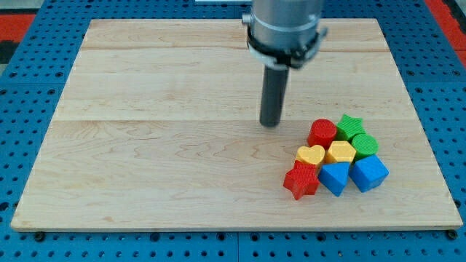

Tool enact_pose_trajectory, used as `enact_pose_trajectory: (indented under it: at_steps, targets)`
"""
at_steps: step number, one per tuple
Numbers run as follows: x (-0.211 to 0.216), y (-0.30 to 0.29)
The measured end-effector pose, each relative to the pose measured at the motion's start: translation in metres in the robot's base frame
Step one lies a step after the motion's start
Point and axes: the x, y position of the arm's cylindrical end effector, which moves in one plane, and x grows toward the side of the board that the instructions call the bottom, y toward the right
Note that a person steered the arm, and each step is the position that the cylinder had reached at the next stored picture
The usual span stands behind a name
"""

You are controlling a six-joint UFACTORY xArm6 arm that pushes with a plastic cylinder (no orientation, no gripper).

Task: Push the group of blocks slightly left

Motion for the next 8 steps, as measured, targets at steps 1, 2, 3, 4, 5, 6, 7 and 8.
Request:
enact_pose_trajectory:
  at_steps: [1, 2, 3, 4, 5, 6, 7, 8]
  targets:
    - [-0.08, 0.056]
    - [-0.086, 0.167]
    - [-0.045, 0.255]
    - [0.033, 0.28]
    - [0.097, 0.259]
    - [0.129, 0.225]
    - [0.099, 0.204]
    - [0.091, 0.172]
